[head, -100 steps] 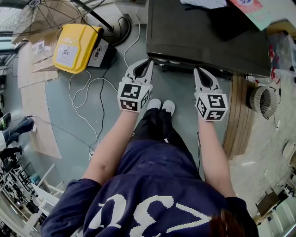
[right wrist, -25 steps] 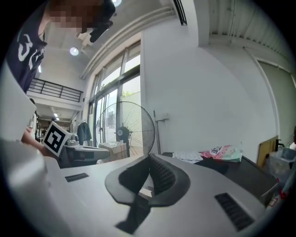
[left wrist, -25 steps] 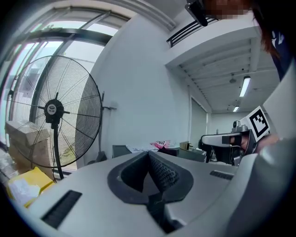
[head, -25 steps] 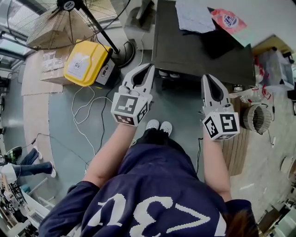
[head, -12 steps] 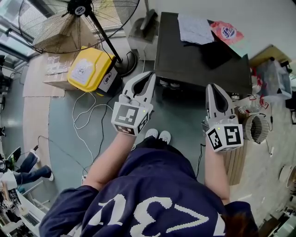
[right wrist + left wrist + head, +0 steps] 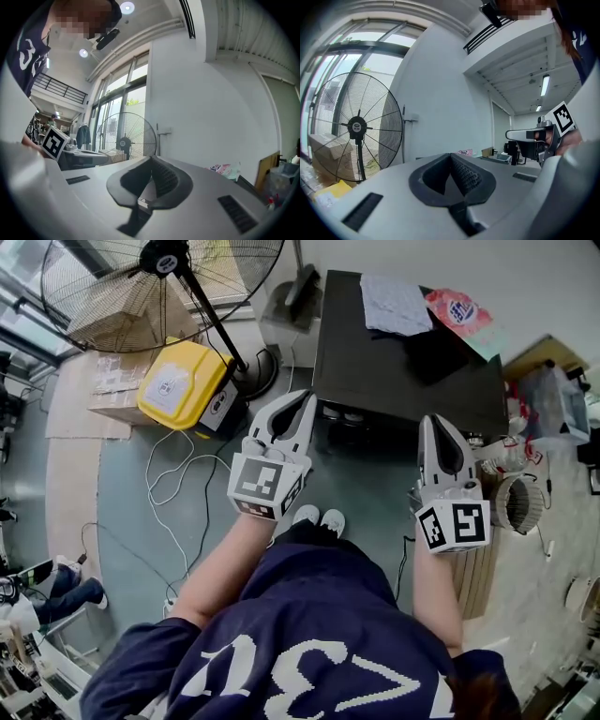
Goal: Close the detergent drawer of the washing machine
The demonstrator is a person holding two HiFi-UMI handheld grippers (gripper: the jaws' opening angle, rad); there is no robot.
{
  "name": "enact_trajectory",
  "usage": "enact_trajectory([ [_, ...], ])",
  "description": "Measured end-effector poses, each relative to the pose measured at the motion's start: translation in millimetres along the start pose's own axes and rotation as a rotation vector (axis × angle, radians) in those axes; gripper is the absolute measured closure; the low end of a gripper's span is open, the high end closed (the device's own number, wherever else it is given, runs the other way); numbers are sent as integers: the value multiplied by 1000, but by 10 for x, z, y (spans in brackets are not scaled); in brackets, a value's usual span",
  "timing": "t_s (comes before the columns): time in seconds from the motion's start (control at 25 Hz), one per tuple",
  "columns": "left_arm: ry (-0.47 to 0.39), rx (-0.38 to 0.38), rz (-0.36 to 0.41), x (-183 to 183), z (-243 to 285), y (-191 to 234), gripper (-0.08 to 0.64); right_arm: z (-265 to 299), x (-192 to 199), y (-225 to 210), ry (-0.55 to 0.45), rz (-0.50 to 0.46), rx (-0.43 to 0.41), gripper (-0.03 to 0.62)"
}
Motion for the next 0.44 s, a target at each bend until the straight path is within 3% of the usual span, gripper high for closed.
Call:
enact_trajectory([
  [0.44, 0, -7, -1, 17, 77, 43, 540, 48, 4, -40, -3, -18, 26, 578],
])
Point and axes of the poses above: the fingertips, and each gripper's own axes: z forward along the fingers, y to its left, x out of its underside, the point moved 7 cm from there along -z, backward along the fingers, and after that the axes turned 14 degrees about -z, right-handed, at the moved point
